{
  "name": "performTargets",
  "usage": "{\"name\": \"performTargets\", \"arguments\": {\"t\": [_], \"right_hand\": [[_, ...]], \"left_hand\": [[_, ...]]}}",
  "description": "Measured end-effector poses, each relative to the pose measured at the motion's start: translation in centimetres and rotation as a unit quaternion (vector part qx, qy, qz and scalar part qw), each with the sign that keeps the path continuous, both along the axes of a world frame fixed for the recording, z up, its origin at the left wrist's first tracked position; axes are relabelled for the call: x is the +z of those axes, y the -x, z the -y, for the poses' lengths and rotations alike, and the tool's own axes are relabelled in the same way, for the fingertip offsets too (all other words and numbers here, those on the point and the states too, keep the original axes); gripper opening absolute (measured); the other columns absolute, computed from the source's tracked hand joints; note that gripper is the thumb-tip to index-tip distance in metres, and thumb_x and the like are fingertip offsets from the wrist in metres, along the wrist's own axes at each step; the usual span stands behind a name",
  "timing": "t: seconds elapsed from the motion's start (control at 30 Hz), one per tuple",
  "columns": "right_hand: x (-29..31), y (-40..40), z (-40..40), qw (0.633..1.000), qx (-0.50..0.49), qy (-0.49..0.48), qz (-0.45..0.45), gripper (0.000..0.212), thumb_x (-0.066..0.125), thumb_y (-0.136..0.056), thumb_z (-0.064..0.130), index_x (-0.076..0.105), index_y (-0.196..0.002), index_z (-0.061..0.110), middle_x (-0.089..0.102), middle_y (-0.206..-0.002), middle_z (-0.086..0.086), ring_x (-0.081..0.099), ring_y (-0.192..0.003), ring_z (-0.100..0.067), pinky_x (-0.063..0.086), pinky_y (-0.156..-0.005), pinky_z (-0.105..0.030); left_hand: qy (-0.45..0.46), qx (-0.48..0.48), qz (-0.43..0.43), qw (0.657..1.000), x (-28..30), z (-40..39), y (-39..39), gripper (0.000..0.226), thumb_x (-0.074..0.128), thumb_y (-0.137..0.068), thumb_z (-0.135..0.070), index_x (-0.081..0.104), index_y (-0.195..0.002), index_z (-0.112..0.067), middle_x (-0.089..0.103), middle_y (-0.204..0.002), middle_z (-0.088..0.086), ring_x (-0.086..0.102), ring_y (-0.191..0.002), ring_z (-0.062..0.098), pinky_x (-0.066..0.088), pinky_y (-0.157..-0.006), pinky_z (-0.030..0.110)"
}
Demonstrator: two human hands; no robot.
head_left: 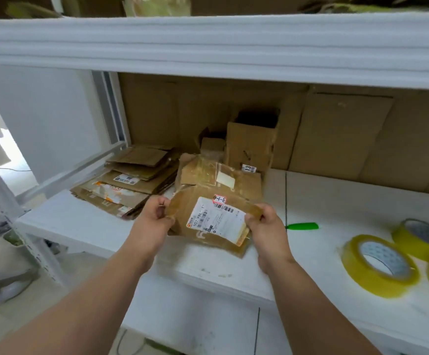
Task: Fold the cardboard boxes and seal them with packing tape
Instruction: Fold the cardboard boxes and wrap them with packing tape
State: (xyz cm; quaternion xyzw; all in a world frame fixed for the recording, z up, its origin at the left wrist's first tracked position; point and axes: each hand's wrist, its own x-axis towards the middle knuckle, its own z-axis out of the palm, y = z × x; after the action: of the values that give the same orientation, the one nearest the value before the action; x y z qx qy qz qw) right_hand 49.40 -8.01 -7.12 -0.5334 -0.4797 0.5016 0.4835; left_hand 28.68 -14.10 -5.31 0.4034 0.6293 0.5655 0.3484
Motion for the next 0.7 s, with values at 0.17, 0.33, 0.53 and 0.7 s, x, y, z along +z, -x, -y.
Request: {"name": "performTargets", "arguments": {"t": [0.17, 0.33, 0.53, 0.7], "right_hand": [[1.7, -4.9, 2.2, 0.986, -0.012, -0.108, 0.127, 0.029, 0.047, -0.099, 0.009, 0.057, -0.085, 0.032, 0.066, -0.09, 0.011, 0.063, -0.083, -0.006, 0.048, -0.053, -0.013], [3.1, -7.6, 3.4, 0.939, -0.007, -0.22, 0.264, 0.034, 0.051, -0.096, 0.003, 0.06, -0.091, 0.036, 0.061, -0.107, 0.005, 0.056, -0.104, -0.021, 0.042, -0.098, -0.042], [3.8, -8.2, 4.1, 0.88, 0.033, -0.349, 0.32, 0.028, 0.057, -0.09, -0.001, 0.072, -0.103, 0.018, 0.059, -0.105, 0.005, 0.051, -0.108, -0.019, 0.033, -0.094, -0.035], [3.3, -8.2, 3.8, 0.907, -0.071, -0.312, 0.274, 0.037, 0.066, -0.089, 0.015, 0.059, -0.121, 0.031, 0.048, -0.12, 0.016, 0.038, -0.119, -0.008, 0.031, -0.103, -0.035]], "left_hand": [[-0.01, 0.067, -0.202, 0.977, -0.2, 0.7, -4.5, 0.061, 0.075, -0.086, -0.022, 0.044, -0.138, -0.03, 0.054, -0.13, 0.0, 0.05, -0.125, 0.021, 0.044, -0.1, 0.04], [-0.099, 0.017, -0.454, 0.885, 2.4, 0.3, -8.8, 0.104, 0.077, -0.07, -0.058, 0.021, -0.155, -0.033, 0.024, -0.158, 0.002, 0.019, -0.146, 0.02, 0.019, -0.118, 0.055], [-0.052, -0.126, -0.35, 0.927, 3.7, -0.9, -11.5, 0.127, 0.088, -0.065, -0.048, 0.001, -0.157, -0.035, 0.028, -0.155, -0.007, 0.032, -0.141, 0.016, 0.033, -0.116, 0.045], [-0.056, -0.117, -0.238, 0.963, 1.7, -0.4, -10.4, 0.125, 0.089, -0.068, -0.036, 0.0, -0.155, -0.042, 0.032, -0.148, -0.019, 0.035, -0.131, 0.002, 0.04, -0.104, 0.02]]}}
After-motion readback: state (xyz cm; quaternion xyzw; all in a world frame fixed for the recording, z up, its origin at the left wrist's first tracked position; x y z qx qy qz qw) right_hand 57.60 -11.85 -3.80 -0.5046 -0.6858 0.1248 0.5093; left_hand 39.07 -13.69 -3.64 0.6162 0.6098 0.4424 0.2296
